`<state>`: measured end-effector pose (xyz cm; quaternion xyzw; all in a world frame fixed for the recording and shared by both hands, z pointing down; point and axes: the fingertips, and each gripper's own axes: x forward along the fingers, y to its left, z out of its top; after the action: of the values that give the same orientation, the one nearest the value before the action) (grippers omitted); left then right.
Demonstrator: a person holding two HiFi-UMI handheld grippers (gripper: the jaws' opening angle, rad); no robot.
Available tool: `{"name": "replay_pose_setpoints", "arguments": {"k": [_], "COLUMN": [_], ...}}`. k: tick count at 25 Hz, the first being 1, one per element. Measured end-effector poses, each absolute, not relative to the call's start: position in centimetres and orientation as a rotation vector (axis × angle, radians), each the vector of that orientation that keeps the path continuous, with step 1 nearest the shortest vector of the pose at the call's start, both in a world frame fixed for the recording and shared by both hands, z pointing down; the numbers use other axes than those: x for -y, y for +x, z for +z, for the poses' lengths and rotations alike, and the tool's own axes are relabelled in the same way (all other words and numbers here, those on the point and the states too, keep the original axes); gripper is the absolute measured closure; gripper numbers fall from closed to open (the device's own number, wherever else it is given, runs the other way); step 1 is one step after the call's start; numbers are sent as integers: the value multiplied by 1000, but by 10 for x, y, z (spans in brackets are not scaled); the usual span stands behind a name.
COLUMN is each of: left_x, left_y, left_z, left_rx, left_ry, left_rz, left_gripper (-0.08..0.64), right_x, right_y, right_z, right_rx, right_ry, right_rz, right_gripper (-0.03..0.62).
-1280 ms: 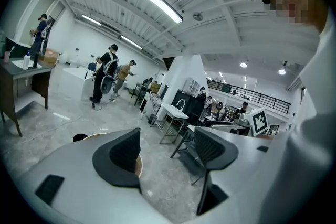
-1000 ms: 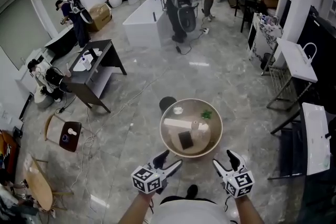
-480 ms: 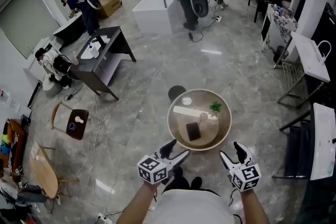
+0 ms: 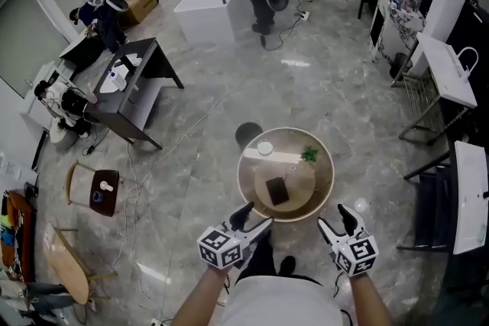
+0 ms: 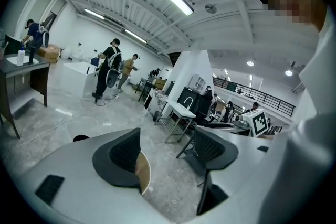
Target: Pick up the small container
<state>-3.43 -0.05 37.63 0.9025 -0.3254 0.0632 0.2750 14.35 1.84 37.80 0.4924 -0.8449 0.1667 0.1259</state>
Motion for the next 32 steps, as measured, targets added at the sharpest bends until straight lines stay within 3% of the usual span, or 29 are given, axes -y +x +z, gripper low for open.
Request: {"name": "replay_pose_setpoints", "arguments": {"k": [32], "left_x": [203], "left_y": [-34], "left_z": [497], "left_rx": [508], "left_ry": [2415], "left_rz": [373], "left_gripper": [238], "right_x": [185], "right_y": [100], "right_z": [477], "right_rx": [2232], "right_ry": [1509], "right_rz": [623], "right_gripper": [295]}}
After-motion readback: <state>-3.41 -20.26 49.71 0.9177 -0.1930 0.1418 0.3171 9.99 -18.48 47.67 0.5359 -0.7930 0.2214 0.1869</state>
